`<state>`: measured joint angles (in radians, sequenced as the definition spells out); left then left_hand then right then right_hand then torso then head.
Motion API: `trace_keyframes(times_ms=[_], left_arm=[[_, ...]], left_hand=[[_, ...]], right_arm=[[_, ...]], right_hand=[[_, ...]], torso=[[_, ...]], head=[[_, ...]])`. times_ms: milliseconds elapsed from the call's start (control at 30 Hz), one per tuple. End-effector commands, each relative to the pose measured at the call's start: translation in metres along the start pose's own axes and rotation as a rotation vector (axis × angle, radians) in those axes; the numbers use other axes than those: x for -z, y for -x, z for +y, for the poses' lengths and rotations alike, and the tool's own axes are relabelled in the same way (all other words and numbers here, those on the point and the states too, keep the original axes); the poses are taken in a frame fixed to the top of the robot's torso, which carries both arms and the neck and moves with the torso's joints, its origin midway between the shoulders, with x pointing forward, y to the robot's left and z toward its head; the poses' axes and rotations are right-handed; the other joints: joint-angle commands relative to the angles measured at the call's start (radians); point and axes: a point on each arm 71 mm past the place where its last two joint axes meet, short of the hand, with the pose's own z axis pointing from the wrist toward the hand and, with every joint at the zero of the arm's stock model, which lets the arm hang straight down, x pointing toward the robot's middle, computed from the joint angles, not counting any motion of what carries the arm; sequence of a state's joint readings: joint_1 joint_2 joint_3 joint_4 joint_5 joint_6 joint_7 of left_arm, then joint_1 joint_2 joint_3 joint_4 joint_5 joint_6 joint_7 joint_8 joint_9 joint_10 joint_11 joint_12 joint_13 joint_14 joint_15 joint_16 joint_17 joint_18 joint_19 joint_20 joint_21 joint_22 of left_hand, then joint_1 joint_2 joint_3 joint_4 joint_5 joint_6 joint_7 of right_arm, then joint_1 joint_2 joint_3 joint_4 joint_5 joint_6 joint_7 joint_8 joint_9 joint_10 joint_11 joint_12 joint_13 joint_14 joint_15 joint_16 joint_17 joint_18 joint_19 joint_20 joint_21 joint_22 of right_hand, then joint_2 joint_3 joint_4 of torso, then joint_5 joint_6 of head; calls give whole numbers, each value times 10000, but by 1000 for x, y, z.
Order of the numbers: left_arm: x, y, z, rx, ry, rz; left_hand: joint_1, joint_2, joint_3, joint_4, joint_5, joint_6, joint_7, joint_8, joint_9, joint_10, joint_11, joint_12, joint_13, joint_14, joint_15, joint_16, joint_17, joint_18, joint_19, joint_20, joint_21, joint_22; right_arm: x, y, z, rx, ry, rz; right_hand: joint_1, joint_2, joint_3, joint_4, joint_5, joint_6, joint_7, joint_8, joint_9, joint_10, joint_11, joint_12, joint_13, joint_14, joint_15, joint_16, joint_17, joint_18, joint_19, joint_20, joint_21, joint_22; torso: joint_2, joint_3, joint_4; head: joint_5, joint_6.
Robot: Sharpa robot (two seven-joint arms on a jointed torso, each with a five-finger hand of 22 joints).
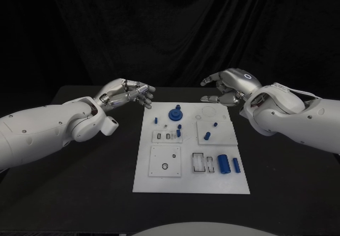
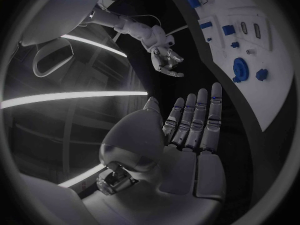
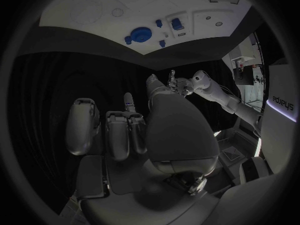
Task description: Assemble the parts on the task board
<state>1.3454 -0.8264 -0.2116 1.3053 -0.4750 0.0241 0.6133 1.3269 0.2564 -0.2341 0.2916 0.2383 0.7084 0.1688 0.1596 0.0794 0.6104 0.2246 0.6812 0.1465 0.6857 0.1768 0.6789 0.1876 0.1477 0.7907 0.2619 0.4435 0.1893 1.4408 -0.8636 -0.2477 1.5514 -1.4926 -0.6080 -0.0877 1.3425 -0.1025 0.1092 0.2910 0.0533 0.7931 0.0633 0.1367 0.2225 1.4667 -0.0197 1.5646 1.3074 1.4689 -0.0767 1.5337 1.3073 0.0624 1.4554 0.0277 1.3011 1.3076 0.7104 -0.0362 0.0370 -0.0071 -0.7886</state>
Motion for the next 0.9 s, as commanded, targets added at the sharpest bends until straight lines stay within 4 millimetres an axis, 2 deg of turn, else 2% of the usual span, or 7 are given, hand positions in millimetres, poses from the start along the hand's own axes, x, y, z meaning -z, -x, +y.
trace_keyframes(times_ms=[33,167,233,367,533,700,900], left_arm=[[-6,-7,6,-3012,1092,644],[-17,-9,6,-4825,2426,1143],[-24,-11,3,-5368,3322,1399],[-35,-19,-4,-5859,4719,1898],[-52,-34,-18,-6384,6032,2829],[-69,-49,-32,-6834,6608,3753],[-85,-59,-37,-7321,7370,4238]], left_hand=[[39,56,-318,1,41,-86,-84,-25,-68,992,-363,281,296,695,-343,1235,586,247,618,-203,773,508],[-84,269,-551,6,-184,266,82,177,120,1371,-529,519,894,554,-444,2127,1180,173,457,-417,1423,1106],[-22,282,-487,-1,-270,696,173,419,365,1900,-874,1689,2133,935,-794,3662,2158,167,513,-664,2571,2014],[115,229,4,-23,-762,1170,-22,1218,1398,2834,-1185,4763,6299,2456,-1117,6551,5564,84,40,-1087,5322,4347],[-485,-139,84,-79,-873,872,-312,2691,3485,7120,-1493,7756,11673,6962,-1427,8634,11468,-185,2093,-1249,8120,7894],[-1420,-194,-49,-89,-1070,650,-476,3654,5251,8839,-1634,8579,13510,8726,-1570,8911,13681,-391,3282,-1306,9061,9432],[-2039,-66,-33,-69,-1168,770,-706,4321,6790,9604,-1873,8896,14243,8851,-1800,8919,13832,-620,4509,-1506,9689,10588]], right_arm=[[-1,0,-5,-7,-39,139],[-2,-1,-13,52,-264,321],[-2,0,-18,90,-394,319],[-1,0,-24,144,-597,376],[0,-1,-29,205,-823,611],[0,-4,-30,215,-874,733],[-1,-6,-29,210,-893,785]], right_hand=[[-330,236,-93,6,-52,91,20,34,-40,1041,-17,62,2634,907,-27,15,2338,-44,68,31,40,1856],[-359,293,-90,-1,-47,97,27,27,-53,1041,-13,62,2634,905,-25,9,2334,-44,70,34,40,1857],[-349,333,-79,-18,-44,106,34,25,-61,1041,-9,62,2634,904,-21,6,2331,-43,68,37,34,1856],[-318,414,-53,-40,-35,127,44,23,-76,1041,0,62,2634,908,-14,17,2340,-46,76,44,47,1860],[-282,489,-26,-55,-23,143,48,19,-93,1041,6,62,2634,910,-7,21,2344,-47,82,52,55,1863],[-252,553,-4,-65,-4,171,52,23,-105,1041,10,62,2634,913,-3,30,2351,-47,86,59,56,1864],[-218,595,10,-82,12,224,62,40,-111,1041,16,62,2634,916,2,38,2357,-51,98,65,77,1870]], torso=[[-183,105,-23],[-293,205,-88],[-340,269,-121],[-400,325,-139],[-486,393,-165],[-575,475,-239],[-630,557,-292]], head=[[13,-61],[112,-166],[166,-238],[136,-364],[32,-594],[70,-790],[162,-841]])
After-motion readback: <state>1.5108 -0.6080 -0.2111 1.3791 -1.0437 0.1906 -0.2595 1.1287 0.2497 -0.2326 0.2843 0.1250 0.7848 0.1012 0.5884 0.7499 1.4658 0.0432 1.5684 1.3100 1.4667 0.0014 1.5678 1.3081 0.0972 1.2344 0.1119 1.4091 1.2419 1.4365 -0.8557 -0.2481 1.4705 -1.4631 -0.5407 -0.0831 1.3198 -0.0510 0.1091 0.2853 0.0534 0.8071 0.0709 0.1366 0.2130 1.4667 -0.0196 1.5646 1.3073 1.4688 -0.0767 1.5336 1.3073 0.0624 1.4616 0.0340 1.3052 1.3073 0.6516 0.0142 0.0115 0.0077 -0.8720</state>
